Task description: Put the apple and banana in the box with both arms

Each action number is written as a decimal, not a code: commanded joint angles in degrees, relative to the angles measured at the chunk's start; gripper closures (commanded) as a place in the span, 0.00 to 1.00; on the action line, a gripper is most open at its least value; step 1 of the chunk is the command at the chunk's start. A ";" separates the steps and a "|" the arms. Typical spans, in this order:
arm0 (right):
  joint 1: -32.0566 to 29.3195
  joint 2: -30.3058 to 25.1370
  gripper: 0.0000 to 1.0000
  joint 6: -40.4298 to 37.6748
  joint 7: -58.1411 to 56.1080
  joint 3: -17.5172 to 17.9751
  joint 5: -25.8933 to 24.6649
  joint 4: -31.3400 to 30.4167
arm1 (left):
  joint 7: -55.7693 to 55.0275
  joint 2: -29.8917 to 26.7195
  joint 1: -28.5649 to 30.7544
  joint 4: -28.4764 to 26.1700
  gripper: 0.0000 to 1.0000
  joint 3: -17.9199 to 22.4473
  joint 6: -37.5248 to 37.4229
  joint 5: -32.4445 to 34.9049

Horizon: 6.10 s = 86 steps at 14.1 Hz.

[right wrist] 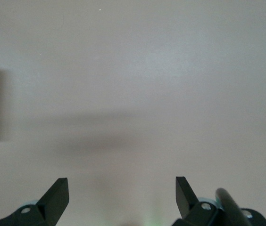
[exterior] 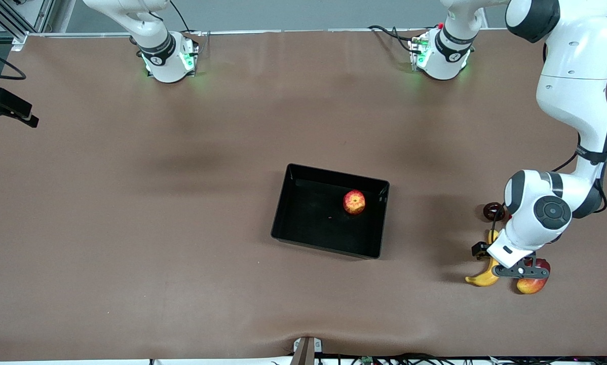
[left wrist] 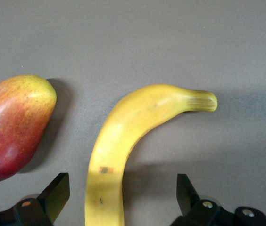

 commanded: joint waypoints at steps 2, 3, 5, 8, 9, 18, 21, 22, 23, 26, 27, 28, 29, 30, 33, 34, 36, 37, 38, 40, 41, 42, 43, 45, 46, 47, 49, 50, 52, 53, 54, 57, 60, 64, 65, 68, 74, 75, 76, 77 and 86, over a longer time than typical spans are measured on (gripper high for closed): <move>-1.27 0.15 0.00 -0.69 -0.87 0.58 1.43 0.58 | 3.80 1.63 2.65 0.38 0.04 0.14 2.50 4.67; -1.18 0.06 0.00 -0.69 -0.87 0.58 1.44 0.58 | 4.33 1.63 2.75 0.38 0.15 0.14 2.50 4.75; -1.35 0.15 0.00 -0.69 -0.87 0.58 1.44 0.58 | 4.42 1.54 2.75 0.38 0.50 0.14 2.50 4.76; -1.35 0.15 0.00 -1.13 -0.87 0.58 1.44 0.49 | 4.25 1.01 2.66 0.38 0.99 -0.03 2.50 4.41; -1.44 0.15 0.00 -1.22 -0.87 0.58 1.44 0.58 | 4.07 0.93 2.57 0.38 1.00 -0.21 2.50 4.32; -1.53 0.15 0.00 -1.22 -0.87 0.58 1.52 0.58 | 2.50 -9.26 2.75 0.03 1.00 -10.22 -14.97 0.91; -1.62 0.15 0.00 -1.22 -0.87 0.58 1.70 0.58 | -0.40 -12.16 2.57 0.03 1.00 -14.17 -20.16 -0.96; -1.62 0.15 0.00 -1.22 -0.87 0.58 1.70 0.58 | -2.41 -12.78 2.57 0.12 1.00 -15.93 -21.40 -0.96; -1.62 0.15 0.00 -1.22 -0.87 0.58 1.70 0.58 | -5.04 -13.05 2.57 0.21 1.00 -17.77 -22.45 -0.96; -1.71 0.15 0.00 -1.22 -0.87 0.58 1.70 0.58 | -14.88 -12.87 1.44 0.21 1.00 -23.40 -22.99 -0.87; -1.71 0.15 0.00 -1.22 -0.87 0.58 1.79 0.49 | -18.57 -12.96 -0.14 0.30 1.00 -24.02 -22.99 -0.78; -1.71 0.15 0.00 -1.22 -0.87 0.58 1.79 0.58 | -21.56 -12.96 -1.89 0.38 1.00 -24.12 -22.99 -0.78; -1.62 0.15 0.00 -1.22 -0.87 0.58 1.87 0.58 | -24.46 -12.96 -3.82 0.38 1.00 -24.12 -22.99 -0.69; -1.62 0.15 0.00 -1.22 -0.87 0.58 2.14 0.49 | -27.45 -12.96 -5.41 0.73 1.00 -24.12 -22.99 -0.61; -1.71 0.15 0.00 -1.31 -0.87 0.58 2.14 0.49 | -34.49 -12.26 -9.72 1.78 1.00 -24.12 -22.99 -0.52; -1.71 0.15 0.00 -1.48 -0.87 0.58 2.14 0.41 | -36.95 -11.56 -11.56 2.57 1.00 -24.12 -22.99 -0.34; -1.79 0.15 0.00 -1.75 -0.87 0.58 2.49 0.49 | -40.65 -9.89 -14.90 4.24 1.00 -23.77 -22.90 -0.25; -1.71 0.15 0.00 -1.75 -0.87 0.58 2.49 0.49 | -42.40 -8.93 -16.05 5.38 1.00 -23.68 -22.90 -0.25; -1.71 0.15 0.00 -1.83 -0.87 0.58 2.49 0.49 | -43.73 -8.31 -17.19 5.83 1.00 -23.68 -22.82 -0.25; -1.53 0.15 0.00 -1.83 -0.87 0.58 2.67 0.49 | -45.23 -7.78 -18.26 6.19 1.00 -23.59 -22.73 -0.25; -1.27 0.15 0.00 -1.83 -0.87 0.66 2.93 0.49 | -45.15 -7.43 -18.35 6.19 1.00 -23.59 -22.73 -0.25; -1.27 0.15 0.00 -1.75 -0.87 0.66 3.02 0.58 | -45.32 -6.99 -18.69 6.19 1.00 -23.59 -22.64 -0.17; -1.18 0.15 0.00 -1.75 -0.87 0.66 3.02 0.58 | -45.67 -6.72 -19.92 6.19 1.00 -23.50 -22.38 -0.17; -1.53 0.15 0.00 -1.92 -0.87 0.66 3.02 0.49 | -46.46 -6.02 -21.41 6.27 1.00 -22.19 -22.20 -0.25; -1.70 0.15 0.00 -1.92 -0.87 0.66 3.02 0.49 | -46.46 -5.58 -21.68 6.27 1.00 -21.84 -22.20 -0.17; -1.71 0.15 0.00 -1.92 -0.87 0.66 3.02 0.49 | -46.46 -5.23 -22.30 6.36 1.00 -21.75 -22.03 -0.17; -1.71 0.15 0.00 -1.92 -0.87 0.66 3.02 0.49 | -46.55 -4.53 -23.53 7.24 1.00 -20.79 -21.76 -0.25; -1.71 0.15 0.00 -1.92 -0.87 0.66 3.02 0.49 | -46.64 -4.18 -24.40 7.41 1.00 -20.34 -21.59 -0.25; -1.71 0.15 0.00 -1.92 -0.87 0.66 3.02 0.41 | -46.64 -3.82 -25.99 7.85 1.00 -18.50 -20.97 -0.25; -1.71 0.15 0.00 -1.92 -0.87 0.66 3.02 0.41 | -46.55 -3.82 -26.08 7.94 1.00 -17.88 -20.80 -0.25; -1.71 0.15 0.00 -1.92 -0.87 0.66 3.02 0.41 | -46.55 -3.65 -26.08 8.03 1.00 -17.88 -19.66 -0.25; -1.62 0.24 0.00 -1.83 -0.87 0.66 3.02 0.49 | -46.64 -1.98 -27.83 8.73 1.00 -17.09 -18.33 -0.25; -1.71 0.24 0.00 -1.75 -0.87 0.66 3.02 0.49 | -46.64 -0.49 -30.64 9.87 1.00 -14.72 -17.11 -0.25; -1.71 0.33 0.00 -1.75 -0.87 0.58 3.02 0.49 | -46.64 2.68 -33.20 11.46 1.00 -11.82 -13.07 -0.34; -1.79 0.33 0.00 -1.83 -0.87 0.58 3.02 0.49 | -46.64 3.47 -33.46 11.46 1.00 -11.73 -12.19 -0.34; -1.88 0.33 0.00 -1.92 -0.87 0.58 3.02 0.49 | -46.64 5.67 -33.81 11.46 1.00 -11.64 -10.78 -0.34; -2.32 0.33 0.00 -1.83 -0.87 0.58 3.02 0.49 | -46.73 6.82 -35.66 11.28 0.17 -9.26 -9.28 -0.43; -2.32 0.33 0.00 -1.83 -0.87 0.58 3.02 0.49 | -46.64 6.12 -35.40 11.37 0.00 -9.26 -9.54 -0.43; -2.32 0.33 0.00 -1.83 -0.87 0.58 3.02 0.49 | -46.55 5.07 -35.22 11.37 0.00 -9.26 -9.89 -0.34; -2.41 0.33 0.00 -1.83 -0.87 0.58 3.02 0.49 | -46.47 3.84 -34.87 11.37 0.00 -9.18 -10.33 -0.34; -2.50 0.41 0.00 -1.83 -0.87 0.58 3.02 0.49 | -35.06 -16.11 -19.86 11.90 0.00 -10.23 -31.84 -3.94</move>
